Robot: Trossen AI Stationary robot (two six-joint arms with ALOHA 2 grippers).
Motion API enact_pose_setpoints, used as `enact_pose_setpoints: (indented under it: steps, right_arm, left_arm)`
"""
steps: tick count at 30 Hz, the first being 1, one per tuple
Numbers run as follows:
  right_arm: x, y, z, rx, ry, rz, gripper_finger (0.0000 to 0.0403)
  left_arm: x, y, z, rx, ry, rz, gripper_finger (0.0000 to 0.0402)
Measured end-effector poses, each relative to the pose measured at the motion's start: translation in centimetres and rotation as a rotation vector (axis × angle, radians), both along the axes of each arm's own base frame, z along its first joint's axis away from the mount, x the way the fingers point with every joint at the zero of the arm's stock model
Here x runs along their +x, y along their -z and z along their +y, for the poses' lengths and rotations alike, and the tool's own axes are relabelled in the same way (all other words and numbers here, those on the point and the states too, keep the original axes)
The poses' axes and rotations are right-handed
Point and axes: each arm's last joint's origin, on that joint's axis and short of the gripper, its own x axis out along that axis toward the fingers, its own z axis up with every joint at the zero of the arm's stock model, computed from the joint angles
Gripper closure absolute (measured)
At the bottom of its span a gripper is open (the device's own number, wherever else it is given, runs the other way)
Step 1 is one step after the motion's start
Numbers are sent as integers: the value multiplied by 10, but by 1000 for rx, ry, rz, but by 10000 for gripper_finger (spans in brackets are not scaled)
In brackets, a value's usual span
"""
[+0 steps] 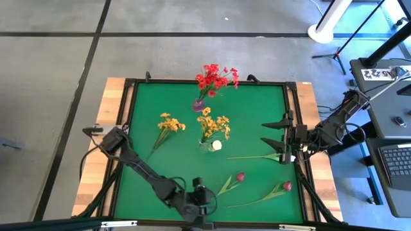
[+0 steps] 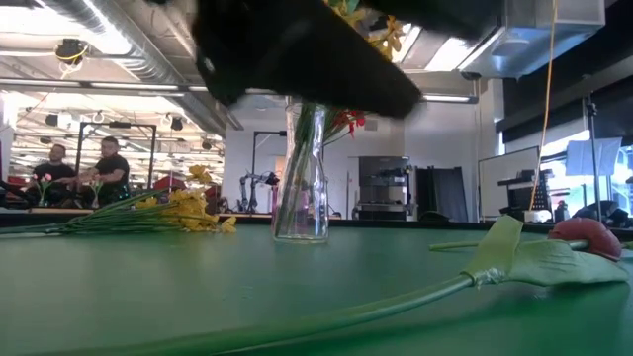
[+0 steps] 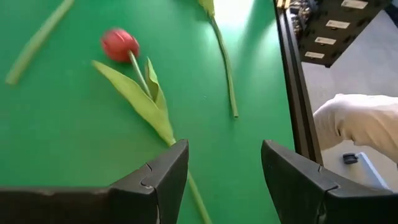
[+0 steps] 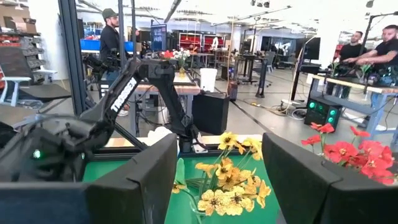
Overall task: Sort flowers into vase by color
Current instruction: Put the left red flower into the violet vase
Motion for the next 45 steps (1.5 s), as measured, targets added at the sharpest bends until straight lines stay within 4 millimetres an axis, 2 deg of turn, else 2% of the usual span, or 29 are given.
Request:
enact_pose_setpoints:
  steps: [6, 14, 20, 24, 30, 34, 37, 40, 42, 45]
  right_arm:
    - [0, 1, 0, 29, -3, 2, 171]
    - [1, 4, 1, 31, -5, 29, 171]
    - [1, 6, 1, 21, -5, 43, 171]
    - [1, 7, 0, 15, 20, 49, 171]
    - [1, 7, 0, 4, 34, 51, 171]
    - [0, 6, -1, -14, 36, 53, 171]
    - [-1, 5, -2, -12, 42, 48, 171]
    - [-5, 2, -6, 5, 44, 31, 171]
    - [-9, 0, -9, 19, 43, 16, 171]
    - [-14, -4, -14, 37, 42, -4, 171]
  left_arm:
    - [20, 17, 8, -68, -34, 49, 206]
    - [25, 43, 23, -56, -99, 150, 206]
    - [25, 50, 34, -33, -169, 218, 212]
    - [19, 53, 40, 49, -229, 258, 258]
    - [17, 56, 43, 67, -242, 282, 383]
    - [18, 57, 45, 28, -270, 291, 396]
    - [16, 48, 44, 14, -264, 277, 398]
    - [8, 28, 41, 41, -236, 262, 399]
    - [2, 2, 36, 43, -221, 196, 400]
    - [-12, -50, 29, 27, -214, 52, 400]
